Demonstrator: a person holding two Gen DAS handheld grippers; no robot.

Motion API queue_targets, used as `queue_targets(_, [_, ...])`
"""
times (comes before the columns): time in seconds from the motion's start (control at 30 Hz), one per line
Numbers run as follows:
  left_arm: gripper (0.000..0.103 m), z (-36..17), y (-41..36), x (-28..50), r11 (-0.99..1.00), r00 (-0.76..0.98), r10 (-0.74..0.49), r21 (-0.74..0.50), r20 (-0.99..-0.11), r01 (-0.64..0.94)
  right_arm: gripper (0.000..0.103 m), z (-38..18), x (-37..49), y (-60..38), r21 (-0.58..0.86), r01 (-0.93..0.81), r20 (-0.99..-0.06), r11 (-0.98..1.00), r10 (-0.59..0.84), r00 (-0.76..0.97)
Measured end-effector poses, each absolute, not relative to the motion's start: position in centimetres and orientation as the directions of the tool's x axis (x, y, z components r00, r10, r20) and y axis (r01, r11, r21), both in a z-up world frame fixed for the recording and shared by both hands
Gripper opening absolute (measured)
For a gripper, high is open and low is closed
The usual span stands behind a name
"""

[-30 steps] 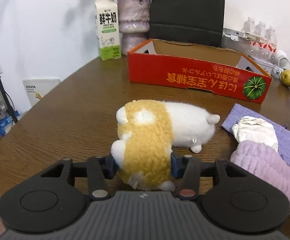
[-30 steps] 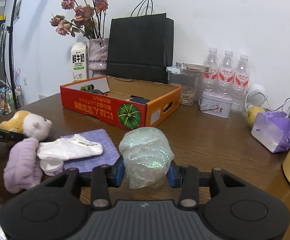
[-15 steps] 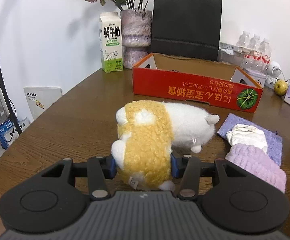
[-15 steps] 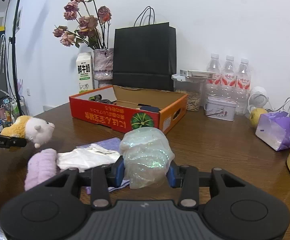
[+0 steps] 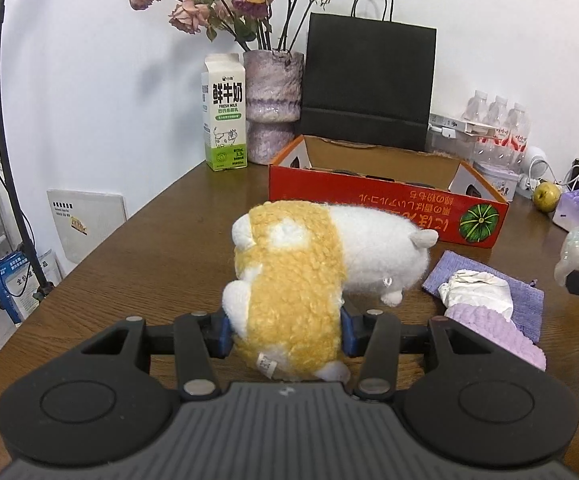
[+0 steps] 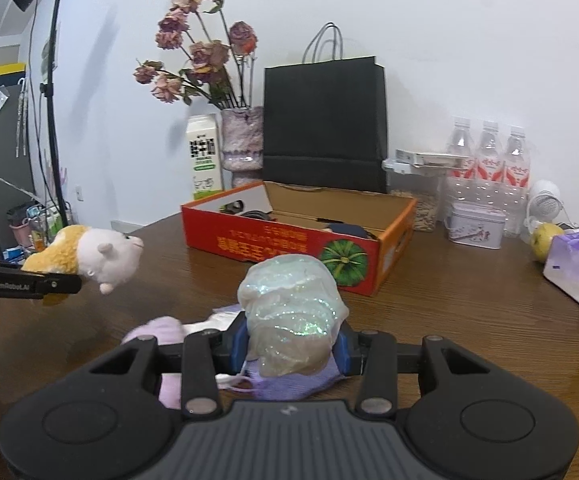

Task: Organize objects
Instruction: 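Carry the plush toy and the glitter ball over the cardboard box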

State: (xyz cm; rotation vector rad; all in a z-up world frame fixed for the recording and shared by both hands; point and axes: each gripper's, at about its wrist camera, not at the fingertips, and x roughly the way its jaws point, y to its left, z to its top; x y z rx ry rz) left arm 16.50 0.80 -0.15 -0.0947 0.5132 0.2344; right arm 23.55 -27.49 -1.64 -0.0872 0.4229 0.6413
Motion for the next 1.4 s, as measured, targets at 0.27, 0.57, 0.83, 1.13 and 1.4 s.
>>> queue_targets(0.27, [0.048,0.3,1.7,15.7,0.975,0.861,0.173,-0.04,-0.479,-0.219,0.04,-1.4,22.1,-24.5,0.052,-0.609,-0.42,0.791,0.571,0.706])
queue_targets(0.57, [0.048,1.1,3.2,16.2,0.987,0.879,0.106,-0.055,-0.466,-0.148,0.04,-0.6,21.0,-20.9,0.034,-0.591,-0.432,0.806,0.545,0.718])
queue_targets(0.83, [0.048,2.1,4.7,17.2,0.994,0.886,0.047,-0.069,-0.461,-0.088,0.04,-0.1,20.9,-18.0,0.034,-0.556,-0.43,0.83,0.515,0.742])
queue_targets(1.13, [0.048,3.6,5.6,19.4,0.996,0.897,0.024,-0.064,-0.441,-0.058,0.04,0.6,22.2,-15.9,0.043,-0.522,-0.419,0.852,0.489,0.765])
queue_targets(1.4, [0.048,4.3,5.7,22.1,0.995,0.909,0.014,-0.085,-0.416,-0.055,0.04,1.1,24.9,-15.3,0.059,-0.502,-0.408,0.863,0.48,0.777])
